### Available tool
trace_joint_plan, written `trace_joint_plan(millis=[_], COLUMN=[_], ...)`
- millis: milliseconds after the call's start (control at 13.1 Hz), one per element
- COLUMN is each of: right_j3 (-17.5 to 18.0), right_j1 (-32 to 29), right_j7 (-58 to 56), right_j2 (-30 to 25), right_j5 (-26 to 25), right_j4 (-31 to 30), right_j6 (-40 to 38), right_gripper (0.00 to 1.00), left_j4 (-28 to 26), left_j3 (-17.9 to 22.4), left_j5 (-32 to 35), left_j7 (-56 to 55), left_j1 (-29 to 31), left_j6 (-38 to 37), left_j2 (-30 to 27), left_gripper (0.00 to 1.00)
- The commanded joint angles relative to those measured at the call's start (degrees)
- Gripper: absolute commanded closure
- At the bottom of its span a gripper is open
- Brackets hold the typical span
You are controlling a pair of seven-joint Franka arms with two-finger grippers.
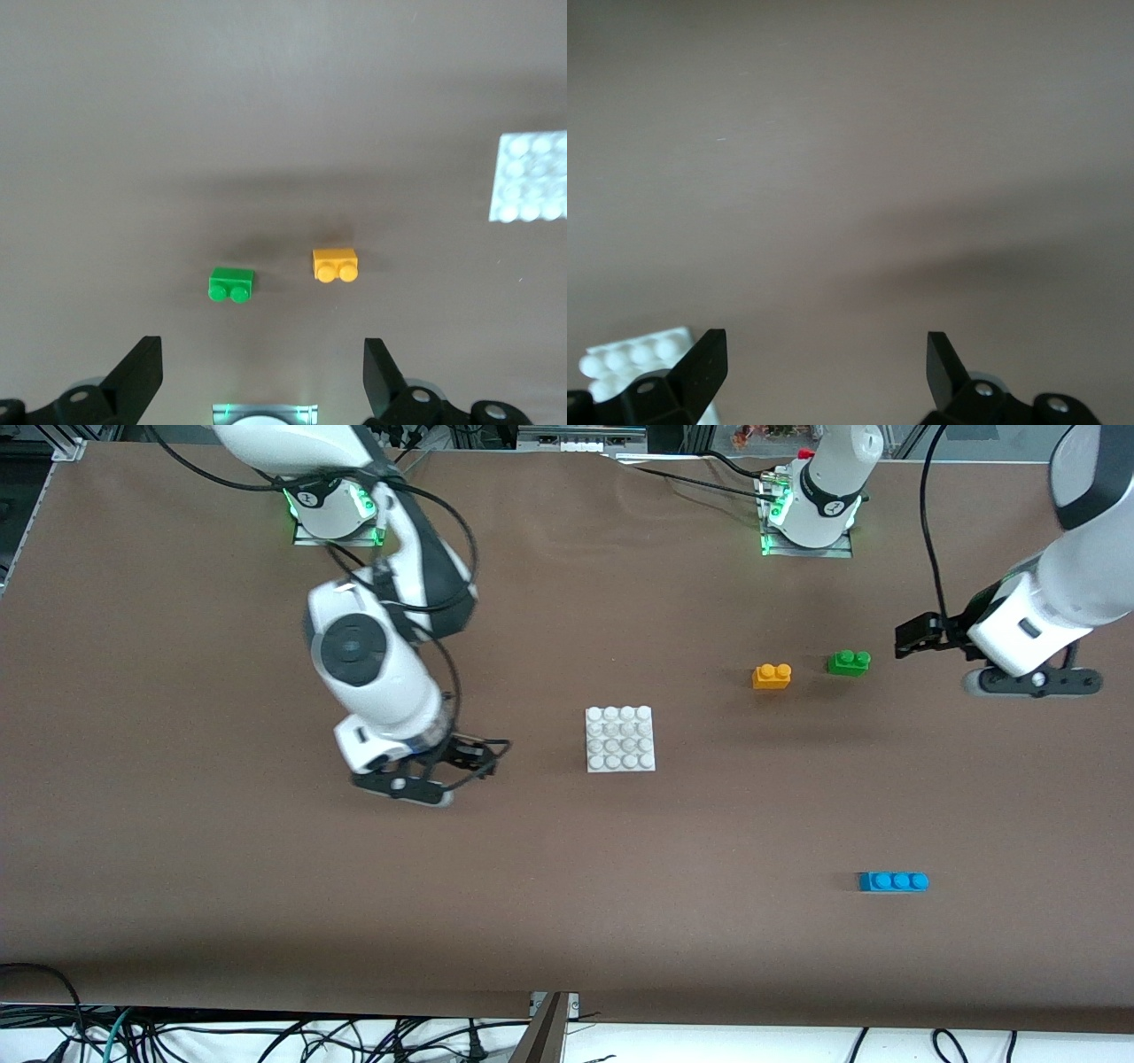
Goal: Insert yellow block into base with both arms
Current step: 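Release the plate and retract the right gripper while the left gripper reaches out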
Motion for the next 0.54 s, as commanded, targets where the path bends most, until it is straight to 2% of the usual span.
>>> trace_joint_plan(millis=[0, 76, 153, 229, 306, 382, 459], right_j3=[1.5, 3.0, 6.0, 8.5, 9.4, 9.8, 12.2], right_j1=[-4.9, -8.1, -13.5, -18.5, -21.3, -23.7, -27.0], right_j7=[-8.8, -10.6, -14.4, -17.6, -18.4, -19.3, -22.4], right_j2=[-13.3, -17.4, -21.2, -24.3, -25.9, -26.9, -28.1], right_j5=[-0.6, -0.8, -1.5, -2.4, -3.3, -5.6, -8.4], right_j4=[-14.9, -18.7, -21.4, -22.4, -22.2, -21.8, -21.7], right_j6=[-0.3, -0.9, -2.9, -6.2, -9.4, -12.2, -14.2], right_gripper=[0.0, 0.0, 0.0, 0.0, 0.0, 0.0, 0.0], left_j4=[-5.2, -11.0, -17.4, -23.0, -26.6, -29.7, -33.4], left_j3=[-0.2, -1.1, -3.1, -4.0, -5.4, -6.6, -7.9], left_j5=[-0.8, -0.9, -1.0, -1.2, -1.3, -1.3, -1.3], left_j7=[0.0, 0.0, -0.1, -0.8, -1.8, -3.1, -4.6], left_j1=[-0.1, -0.1, 0.0, 0.1, 0.1, 0.1, 0.1], left_j6=[3.3, 8.0, 13.2, 17.6, 21.2, 25.6, 31.3], left_j2=[1.8, -0.1, -2.4, -4.1, -4.6, -4.6, -4.3], left_gripper=[0.0, 0.0, 0.0, 0.0, 0.0, 0.0, 0.0])
